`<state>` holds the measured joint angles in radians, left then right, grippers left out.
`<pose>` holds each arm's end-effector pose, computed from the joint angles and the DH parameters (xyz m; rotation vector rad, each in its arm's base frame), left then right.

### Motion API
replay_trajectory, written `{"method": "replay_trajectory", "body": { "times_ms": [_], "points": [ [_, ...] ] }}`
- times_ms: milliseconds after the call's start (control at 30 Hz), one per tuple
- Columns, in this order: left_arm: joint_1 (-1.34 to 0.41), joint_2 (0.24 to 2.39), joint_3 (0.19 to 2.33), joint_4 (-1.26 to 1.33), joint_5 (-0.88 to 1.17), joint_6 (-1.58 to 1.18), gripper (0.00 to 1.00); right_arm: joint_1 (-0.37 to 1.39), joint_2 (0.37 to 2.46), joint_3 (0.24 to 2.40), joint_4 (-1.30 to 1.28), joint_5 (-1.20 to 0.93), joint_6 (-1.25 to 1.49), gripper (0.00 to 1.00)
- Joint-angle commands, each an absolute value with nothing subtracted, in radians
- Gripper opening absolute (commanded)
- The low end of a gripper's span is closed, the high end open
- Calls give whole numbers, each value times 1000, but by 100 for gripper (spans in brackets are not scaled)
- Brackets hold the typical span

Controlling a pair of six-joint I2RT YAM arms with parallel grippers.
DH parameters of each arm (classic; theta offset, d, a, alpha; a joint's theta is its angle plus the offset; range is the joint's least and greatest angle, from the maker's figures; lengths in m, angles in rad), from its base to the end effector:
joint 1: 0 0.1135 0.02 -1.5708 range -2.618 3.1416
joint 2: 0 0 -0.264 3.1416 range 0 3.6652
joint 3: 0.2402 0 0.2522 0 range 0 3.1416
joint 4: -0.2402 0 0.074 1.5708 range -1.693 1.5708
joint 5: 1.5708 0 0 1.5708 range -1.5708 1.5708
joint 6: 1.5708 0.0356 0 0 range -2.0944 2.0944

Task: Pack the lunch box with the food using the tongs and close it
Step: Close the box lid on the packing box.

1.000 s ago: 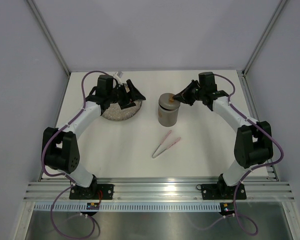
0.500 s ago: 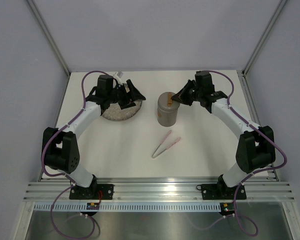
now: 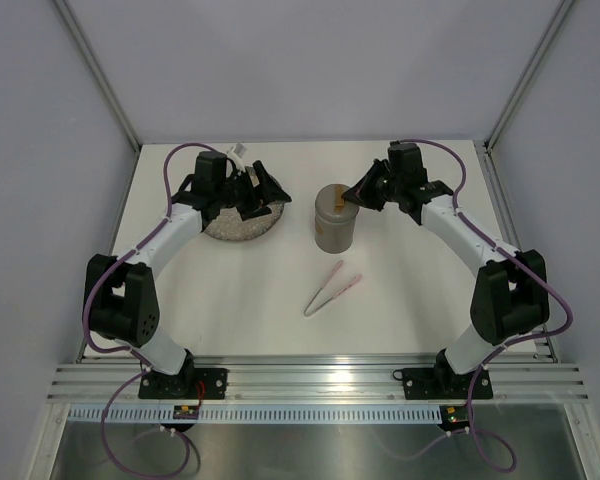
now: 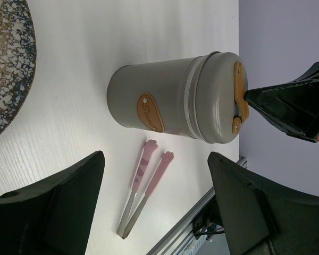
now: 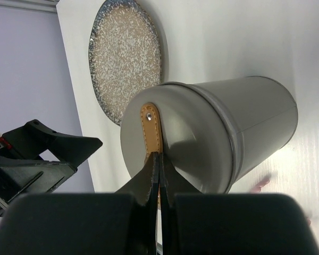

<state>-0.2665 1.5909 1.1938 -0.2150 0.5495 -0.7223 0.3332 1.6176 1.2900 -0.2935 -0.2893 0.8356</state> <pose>0.3422 -0.1127 0.2781 -0.1908 2.3105 -1.1349 0.3478 0.1311 0.2923 0.4099 2.2987 0.9433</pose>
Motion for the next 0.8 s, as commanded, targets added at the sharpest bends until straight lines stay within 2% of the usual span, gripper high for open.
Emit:
{"method": "replay_trajectory", "body": {
  "times_ms": [0, 700, 767],
  "points": [
    [-261, 1559, 1184, -181, 552, -707, 82, 344, 1640, 1335, -270, -293, 825, 0],
    [-262, 1552, 1167, -170, 557, -713, 82, 348, 1644, 1322, -273, -296, 818, 0],
    [-262, 1551, 1167, -172, 557, -712, 82, 350, 1641, 1322, -268, -308, 819, 5]
  ]
}}
